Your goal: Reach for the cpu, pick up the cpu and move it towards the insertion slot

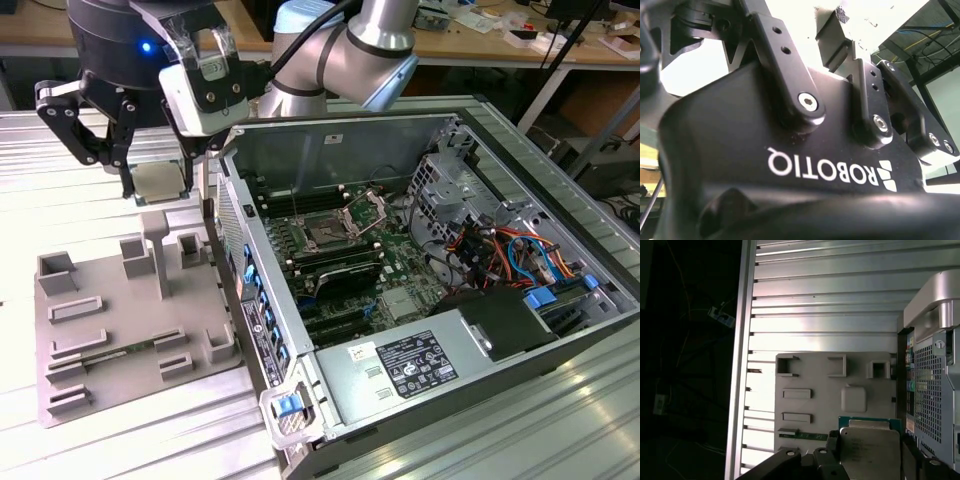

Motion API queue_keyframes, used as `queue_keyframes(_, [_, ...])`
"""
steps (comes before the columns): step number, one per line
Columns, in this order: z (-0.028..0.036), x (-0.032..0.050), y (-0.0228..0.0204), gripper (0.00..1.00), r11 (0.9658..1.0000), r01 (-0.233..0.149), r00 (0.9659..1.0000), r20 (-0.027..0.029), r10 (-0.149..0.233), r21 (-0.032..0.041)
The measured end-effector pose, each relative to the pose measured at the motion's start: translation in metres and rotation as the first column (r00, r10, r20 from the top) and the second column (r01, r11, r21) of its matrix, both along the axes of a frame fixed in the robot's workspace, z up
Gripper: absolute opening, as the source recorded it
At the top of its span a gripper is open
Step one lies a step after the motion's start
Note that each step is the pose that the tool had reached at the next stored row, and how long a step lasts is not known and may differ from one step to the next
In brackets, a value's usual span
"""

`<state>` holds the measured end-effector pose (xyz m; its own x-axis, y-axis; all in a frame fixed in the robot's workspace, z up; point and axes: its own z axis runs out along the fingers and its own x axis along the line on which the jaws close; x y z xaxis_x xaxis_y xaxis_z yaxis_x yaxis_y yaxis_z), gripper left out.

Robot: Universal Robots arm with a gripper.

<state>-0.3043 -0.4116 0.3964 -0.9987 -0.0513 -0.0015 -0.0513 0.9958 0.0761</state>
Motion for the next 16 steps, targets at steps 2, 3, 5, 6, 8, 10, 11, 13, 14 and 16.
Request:
queue_keyframes(2, [0.0,0.0013,0.0,0.55,1.0,0.0,1.0,0.0,0.0,0.0])
queue_keyframes(3, [0.0,0.0019,0.0,0.55,1.0,0.0,1.0,0.0,0.0,0.0])
queue_keyframes(5, [-0.0001,0.0037,0.0,0.55,1.0,0.0,1.0,0.0,0.0,0.0])
queue_keyframes(6, [-0.0001,0.0043,0.0,0.55,1.0,0.0,1.0,0.0,0.0,0.0])
queue_keyframes(8, [-0.0001,0.0056,0.0,0.55,1.0,0.0,1.0,0.0,0.0,0.0])
queue_keyframes(10, [-0.0001,0.0069,0.0,0.55,1.0,0.0,1.0,0.0,0.0,0.0])
queue_keyframes(11, [-0.0001,0.0076,0.0,0.55,1.0,0.0,1.0,-0.0001,0.0,0.0])
queue_keyframes(13, [-0.0001,0.009,0.0,0.55,1.0,0.0,1.0,0.0,0.0,0.0])
queue_keyframes(14, [-0.0001,0.0097,0.0,0.55,1.0,0.0,1.0,0.0001,0.0,0.0])
queue_keyframes(16, [-0.0001,0.0113,0.0,0.55,1.0,0.0,1.0,0.0,0.0,0.0])
